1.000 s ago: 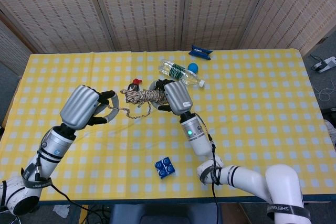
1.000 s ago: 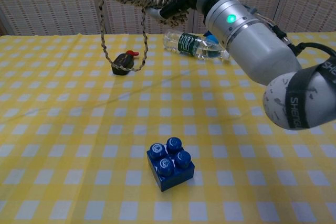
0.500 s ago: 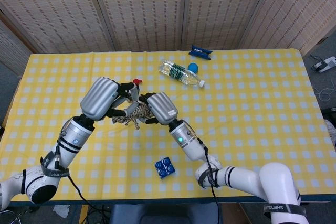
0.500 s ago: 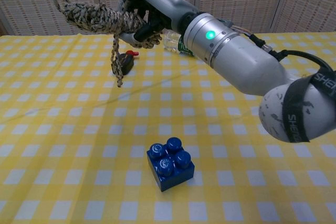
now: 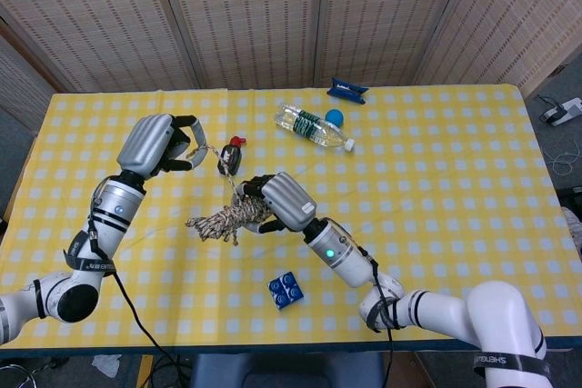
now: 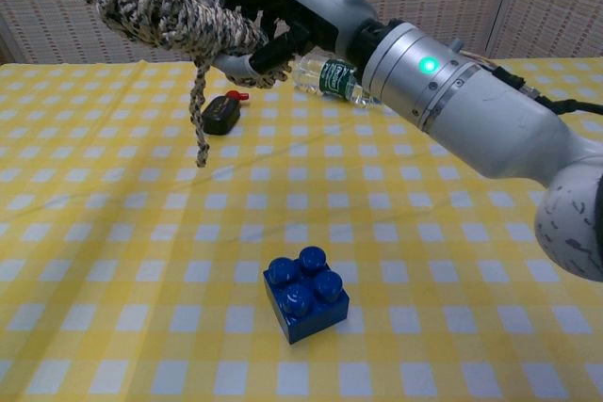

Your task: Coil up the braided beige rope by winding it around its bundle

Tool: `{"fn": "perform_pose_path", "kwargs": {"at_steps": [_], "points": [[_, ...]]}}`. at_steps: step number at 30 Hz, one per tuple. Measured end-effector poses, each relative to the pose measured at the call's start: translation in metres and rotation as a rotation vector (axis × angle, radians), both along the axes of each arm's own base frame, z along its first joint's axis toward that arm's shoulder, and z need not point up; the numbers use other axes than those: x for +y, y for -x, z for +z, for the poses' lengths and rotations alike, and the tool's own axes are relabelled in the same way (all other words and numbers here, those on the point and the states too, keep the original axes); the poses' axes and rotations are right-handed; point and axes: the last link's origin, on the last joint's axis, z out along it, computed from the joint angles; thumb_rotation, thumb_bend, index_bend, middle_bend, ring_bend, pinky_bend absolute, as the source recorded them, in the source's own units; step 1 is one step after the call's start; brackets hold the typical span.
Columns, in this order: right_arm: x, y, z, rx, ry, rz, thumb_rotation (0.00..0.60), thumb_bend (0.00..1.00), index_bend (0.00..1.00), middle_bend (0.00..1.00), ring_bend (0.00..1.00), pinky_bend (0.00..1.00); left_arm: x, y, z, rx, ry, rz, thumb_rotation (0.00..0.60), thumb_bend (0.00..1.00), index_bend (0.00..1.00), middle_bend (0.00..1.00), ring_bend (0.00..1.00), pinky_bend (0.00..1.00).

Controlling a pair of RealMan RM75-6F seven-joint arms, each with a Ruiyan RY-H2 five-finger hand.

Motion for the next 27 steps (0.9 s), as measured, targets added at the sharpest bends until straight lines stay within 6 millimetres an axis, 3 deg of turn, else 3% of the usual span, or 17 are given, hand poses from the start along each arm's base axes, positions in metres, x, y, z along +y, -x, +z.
{"fn": "perform_pose_path", "kwargs": {"at_steps": [6, 14, 27], "points": [[0.005, 0.004, 0.021, -0.103, 0.027, 0.017, 0.600, 0.38, 0.86, 0.72, 0.58, 0.63, 0.010, 0.038, -0.004, 0.052, 0.023, 0.104, 0.600, 0.39, 0.78, 1.00, 1.00, 1.00], [0.004, 0.008, 0.050, -0.245, 0.074, 0.002, 0.600, 0.38, 0.86, 0.72, 0.58, 0.63, -0.003, 0.082, -0.020, 0.120, 0.071, 0.182, 0.600, 0.39, 0.78, 1.00, 1.00, 1.00], [-0.003, 0.014, 0.073, -0.340, 0.133, -0.038, 0.600, 0.38, 0.86, 0.72, 0.58, 0.63, -0.013, 0.121, -0.027, 0.202, 0.105, 0.257, 0.600, 0.39, 0.78, 1.00, 1.00, 1.00]]}}
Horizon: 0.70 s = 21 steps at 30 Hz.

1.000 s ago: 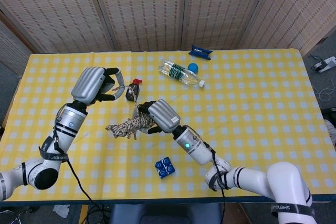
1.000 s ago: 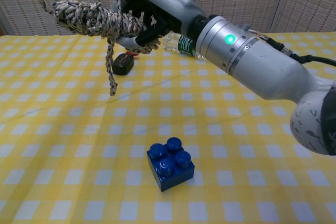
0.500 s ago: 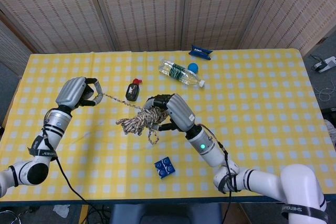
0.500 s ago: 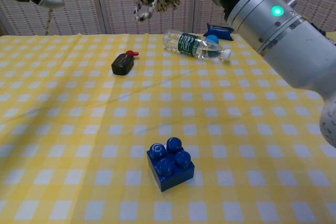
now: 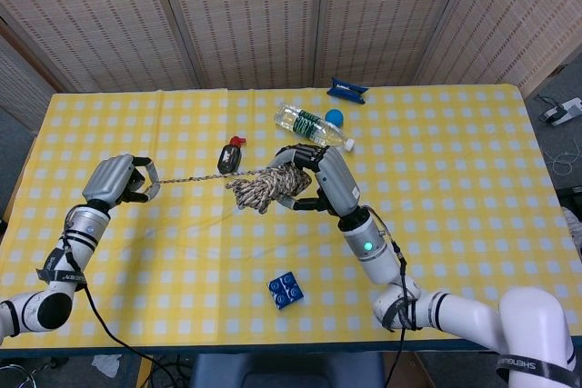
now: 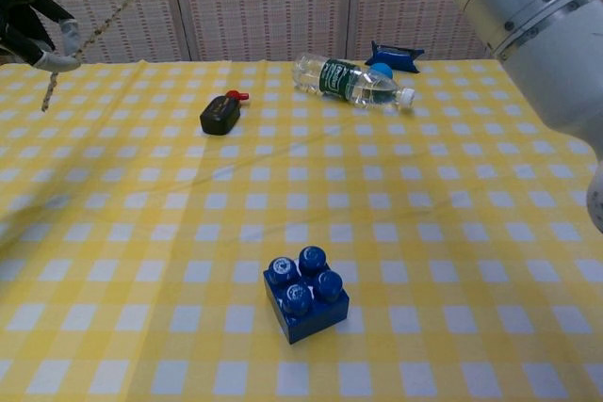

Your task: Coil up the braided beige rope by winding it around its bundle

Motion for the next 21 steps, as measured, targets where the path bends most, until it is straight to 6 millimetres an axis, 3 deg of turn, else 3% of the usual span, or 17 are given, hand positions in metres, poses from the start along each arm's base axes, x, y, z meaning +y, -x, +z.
{"fn": "perform_pose_path", "kwargs": {"at_steps": [11, 21], "points": [[-0.007, 0.006, 0.004, -0.016, 0.035, -0.034, 0.600, 0.38, 0.86, 0.72, 0.59, 0.63, -0.007, 0.015, 0.000, 0.066, 0.030, 0.022, 0.600, 0.39, 0.78, 1.00, 1.00, 1.00], [-0.017, 0.014, 0.005, 0.041, 0.107, -0.136, 0.600, 0.40, 0.86, 0.72, 0.59, 0.63, -0.017, 0.006, 0.011, 0.165, -0.045, -0.100, 0.600, 0.39, 0.78, 1.00, 1.00, 1.00]]}}
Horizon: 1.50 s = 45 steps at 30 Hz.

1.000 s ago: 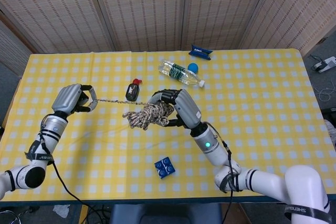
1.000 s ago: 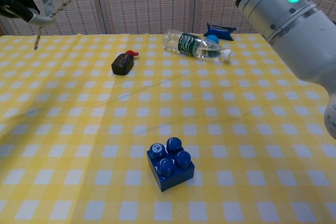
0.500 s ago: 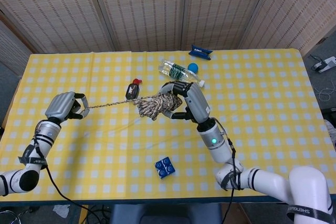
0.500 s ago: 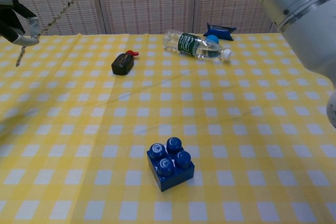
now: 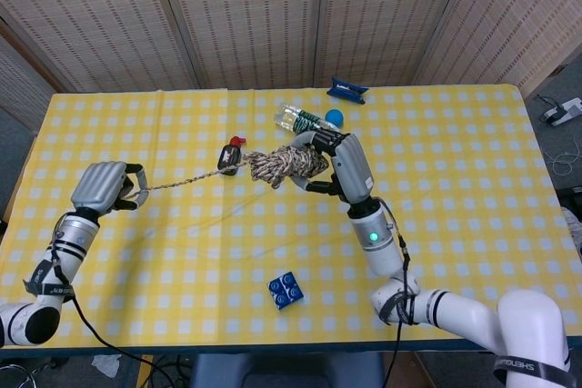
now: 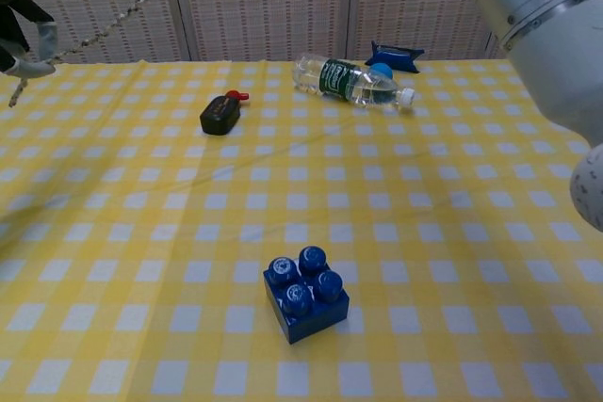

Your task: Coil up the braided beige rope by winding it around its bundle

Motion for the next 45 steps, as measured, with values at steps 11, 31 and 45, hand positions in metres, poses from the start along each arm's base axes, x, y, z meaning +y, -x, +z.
{"fn": "perform_pose_path", "kwargs": {"at_steps": [11, 31, 45], "points": [[-0.007, -0.002, -0.025, 0.156, -0.038, -0.110, 0.600, 0.41, 0.86, 0.72, 0.59, 0.63, -0.023, -0.039, 0.020, 0.052, -0.177, -0.313, 0.600, 0.39, 0.78, 1.00, 1.00, 1.00], [-0.019, -0.028, -0.059, 0.254, -0.085, -0.147, 0.600, 0.41, 0.86, 0.72, 0.59, 0.63, -0.061, -0.148, 0.017, -0.235, -0.116, -0.722, 0.600, 0.39, 0.79, 1.00, 1.00, 1.00], [-0.009, -0.040, -0.089, 0.340, -0.182, -0.052, 0.600, 0.38, 0.87, 0.72, 0.59, 0.63, -0.047, -0.201, -0.003, -0.390, -0.063, -0.754, 0.600, 0.39, 0.79, 1.00, 1.00, 1.00]]}}
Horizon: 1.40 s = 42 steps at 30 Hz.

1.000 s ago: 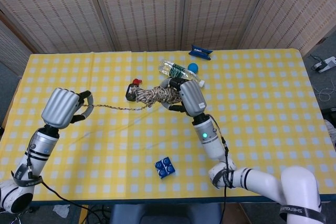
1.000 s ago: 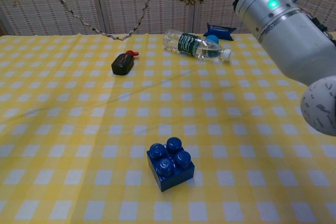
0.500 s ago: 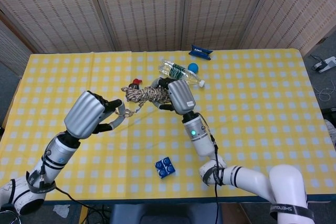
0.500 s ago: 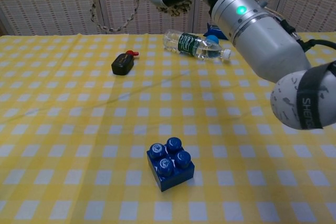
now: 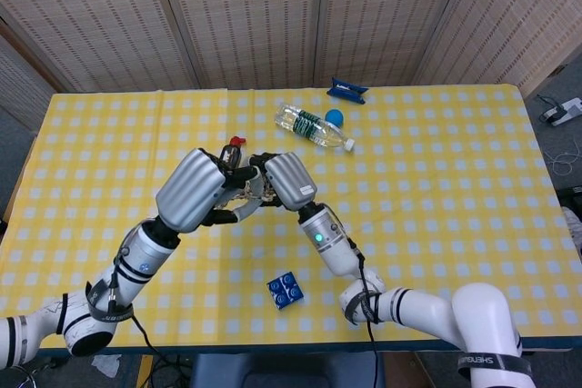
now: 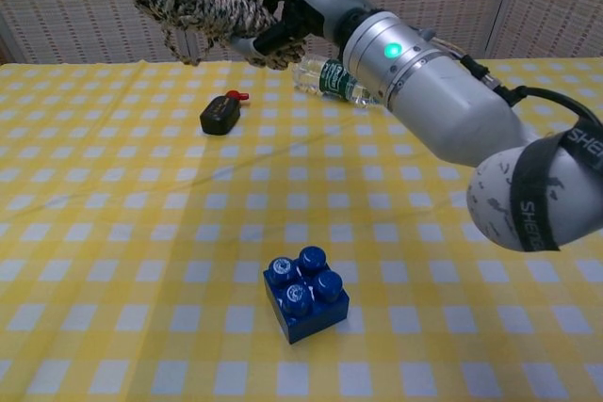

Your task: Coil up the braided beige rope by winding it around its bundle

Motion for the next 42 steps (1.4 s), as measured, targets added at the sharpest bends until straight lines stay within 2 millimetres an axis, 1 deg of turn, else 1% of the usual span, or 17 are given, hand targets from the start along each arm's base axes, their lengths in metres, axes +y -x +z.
{"fn": "perform_pose_path", "kwargs": {"at_steps": [5, 12, 18, 22, 26, 31, 37, 42], "points": [[0.005, -0.003, -0.006, -0.013, -0.040, 0.031, 0.600, 0.36, 0.87, 0.72, 0.59, 0.63, 0.011, -0.006, -0.007, -0.018, 0.011, 0.031, 0.600, 0.39, 0.79, 1.00, 1.00, 1.00], [0.014, -0.002, -0.013, -0.048, -0.105, 0.070, 0.600, 0.32, 0.87, 0.72, 0.59, 0.63, 0.029, -0.006, -0.009, -0.054, 0.011, 0.109, 0.600, 0.39, 0.79, 1.00, 1.00, 1.00], [0.020, 0.004, -0.016, -0.096, -0.156, 0.084, 0.600, 0.31, 0.88, 0.72, 0.59, 0.63, 0.042, 0.002, -0.005, -0.111, -0.001, 0.173, 0.600, 0.39, 0.78, 1.00, 1.00, 1.00], [0.022, 0.003, -0.016, -0.139, -0.115, 0.078, 0.600, 0.31, 0.88, 0.72, 0.59, 0.63, 0.050, 0.009, -0.005, -0.151, 0.024, 0.258, 0.600, 0.39, 0.78, 1.00, 1.00, 1.00], [0.025, 0.002, -0.018, -0.174, -0.113, 0.091, 0.600, 0.30, 0.88, 0.72, 0.59, 0.63, 0.060, 0.020, -0.004, -0.171, 0.046, 0.377, 0.600, 0.39, 0.78, 1.00, 1.00, 1.00], [0.028, 0.002, -0.013, -0.244, -0.109, 0.133, 0.600, 0.29, 0.89, 0.73, 0.59, 0.63, 0.071, 0.035, -0.005, -0.168, 0.085, 0.506, 0.600, 0.39, 0.78, 1.00, 1.00, 1.00], [0.031, -0.001, -0.007, -0.317, -0.065, 0.174, 0.600, 0.29, 0.90, 0.73, 0.61, 0.63, 0.080, 0.058, -0.006, -0.076, 0.100, 0.616, 0.600, 0.39, 0.78, 1.00, 1.00, 1.00], [0.033, -0.004, 0.001, -0.390, -0.027, 0.199, 0.600, 0.29, 0.91, 0.74, 0.62, 0.63, 0.084, 0.083, -0.009, 0.000, 0.097, 0.692, 0.600, 0.39, 0.78, 1.00, 1.00, 1.00]]}}
